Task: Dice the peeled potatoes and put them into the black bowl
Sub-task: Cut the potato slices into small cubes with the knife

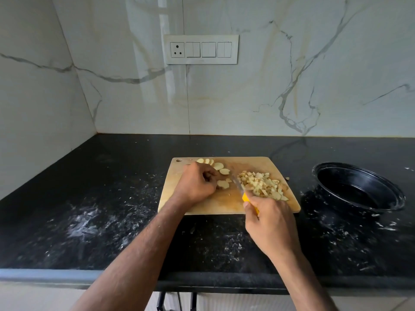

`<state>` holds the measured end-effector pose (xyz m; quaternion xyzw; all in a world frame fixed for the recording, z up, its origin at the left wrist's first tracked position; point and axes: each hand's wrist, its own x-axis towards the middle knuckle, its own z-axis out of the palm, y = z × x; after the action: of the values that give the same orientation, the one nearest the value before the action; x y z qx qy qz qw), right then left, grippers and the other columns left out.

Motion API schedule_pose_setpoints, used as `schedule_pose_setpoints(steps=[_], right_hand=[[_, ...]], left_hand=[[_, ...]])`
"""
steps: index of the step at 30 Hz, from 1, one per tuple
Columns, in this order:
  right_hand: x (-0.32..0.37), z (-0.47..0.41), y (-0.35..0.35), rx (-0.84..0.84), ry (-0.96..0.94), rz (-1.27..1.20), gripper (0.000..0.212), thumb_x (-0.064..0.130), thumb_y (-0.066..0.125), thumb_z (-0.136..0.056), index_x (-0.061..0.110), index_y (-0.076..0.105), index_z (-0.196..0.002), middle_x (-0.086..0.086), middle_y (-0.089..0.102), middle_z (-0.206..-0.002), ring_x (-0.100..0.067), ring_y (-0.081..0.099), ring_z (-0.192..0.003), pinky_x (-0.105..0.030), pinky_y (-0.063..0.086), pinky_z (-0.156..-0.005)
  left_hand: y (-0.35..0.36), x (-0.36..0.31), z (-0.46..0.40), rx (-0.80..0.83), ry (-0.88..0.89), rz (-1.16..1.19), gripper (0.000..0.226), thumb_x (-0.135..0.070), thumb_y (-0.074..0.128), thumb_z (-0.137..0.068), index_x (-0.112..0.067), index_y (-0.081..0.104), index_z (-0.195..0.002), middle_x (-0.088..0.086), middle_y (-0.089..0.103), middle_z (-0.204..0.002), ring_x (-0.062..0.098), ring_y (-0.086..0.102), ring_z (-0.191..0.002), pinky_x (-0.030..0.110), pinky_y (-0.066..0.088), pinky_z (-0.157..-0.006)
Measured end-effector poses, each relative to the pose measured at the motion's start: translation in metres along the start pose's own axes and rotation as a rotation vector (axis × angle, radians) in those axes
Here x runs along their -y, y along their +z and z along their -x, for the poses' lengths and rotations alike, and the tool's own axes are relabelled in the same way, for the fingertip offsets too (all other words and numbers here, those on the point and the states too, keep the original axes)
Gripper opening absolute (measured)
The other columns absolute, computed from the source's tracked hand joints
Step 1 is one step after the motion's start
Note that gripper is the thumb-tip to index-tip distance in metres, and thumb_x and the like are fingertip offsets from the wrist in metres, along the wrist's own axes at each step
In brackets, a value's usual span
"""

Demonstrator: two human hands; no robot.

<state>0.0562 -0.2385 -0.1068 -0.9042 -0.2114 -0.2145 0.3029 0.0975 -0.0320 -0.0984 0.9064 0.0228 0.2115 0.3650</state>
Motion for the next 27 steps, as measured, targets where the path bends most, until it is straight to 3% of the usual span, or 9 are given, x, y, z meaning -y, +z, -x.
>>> schedule_pose_setpoints(steps=[3,6,9,13,18,22,27], right_hand=[[-0.002,0.0,-0.003,-0.06,0.111,0.008,0.03,0.023,0.065,-0.092,0.021,0.072,-0.121,-0.002,0.076,-0.078,-0.019,0.055,-0.047,-0.035,0.054,-0.05],[0.003,0.002,-0.003,-0.065,0.101,0.036,0.031,0.024,0.065,-0.091,0.021,0.071,-0.122,-0.003,0.076,-0.078,-0.024,0.063,-0.055,-0.038,0.055,-0.052],[0.005,0.004,-0.002,-0.044,0.082,0.072,0.033,0.025,0.066,-0.091,0.022,0.07,-0.123,-0.004,0.074,-0.073,-0.024,0.063,-0.056,-0.033,0.051,-0.05],[0.007,0.007,-0.002,-0.035,0.03,0.097,0.032,0.025,0.067,-0.089,0.023,0.072,-0.121,0.0,0.073,-0.068,-0.02,0.063,-0.054,-0.03,0.049,-0.047],[0.008,0.006,0.0,-0.053,-0.004,0.102,0.032,0.023,0.07,-0.089,0.023,0.072,-0.121,0.003,0.072,-0.065,-0.011,0.051,-0.046,-0.016,0.034,-0.046],[0.008,0.007,-0.001,-0.027,-0.003,0.085,0.032,0.026,0.067,-0.091,0.024,0.071,-0.123,0.003,0.073,-0.07,-0.013,0.061,-0.055,-0.018,0.037,-0.051],[0.007,0.008,-0.001,-0.017,-0.029,0.083,0.03,0.025,0.068,-0.09,0.023,0.073,-0.12,0.004,0.072,-0.066,-0.005,0.047,-0.047,-0.006,0.022,-0.048]], left_hand=[[0.003,-0.005,0.001,0.016,-0.025,-0.054,0.013,-0.019,0.072,-0.078,-0.017,0.077,-0.09,-0.004,0.071,-0.075,0.015,0.064,-0.073,0.031,0.056,-0.064],[0.009,-0.014,0.003,-0.01,-0.006,-0.202,0.029,-0.046,0.079,-0.075,-0.02,0.071,-0.085,-0.009,0.063,-0.072,0.011,0.057,-0.069,0.022,0.044,-0.058],[0.018,-0.022,0.005,-0.039,0.015,-0.357,0.047,-0.057,0.075,-0.076,-0.02,0.073,-0.106,-0.002,0.069,-0.096,0.019,0.061,-0.092,0.032,0.054,-0.079],[0.024,-0.024,0.006,-0.072,0.021,-0.454,0.049,-0.055,0.067,-0.084,-0.019,0.07,-0.117,0.004,0.069,-0.113,0.024,0.06,-0.106,0.037,0.053,-0.09],[0.026,-0.028,0.004,-0.086,0.013,-0.493,0.047,-0.049,0.063,-0.087,-0.015,0.068,-0.118,0.005,0.07,-0.111,0.025,0.063,-0.102,0.037,0.056,-0.086],[0.027,-0.031,0.004,-0.079,0.016,-0.464,0.039,-0.041,0.063,-0.084,-0.016,0.07,-0.114,0.004,0.072,-0.104,0.024,0.066,-0.092,0.037,0.059,-0.079],[0.027,-0.028,0.003,-0.059,0.01,-0.386,0.035,-0.032,0.066,-0.081,-0.018,0.07,-0.113,0.001,0.073,-0.101,0.022,0.065,-0.092,0.036,0.059,-0.079]])
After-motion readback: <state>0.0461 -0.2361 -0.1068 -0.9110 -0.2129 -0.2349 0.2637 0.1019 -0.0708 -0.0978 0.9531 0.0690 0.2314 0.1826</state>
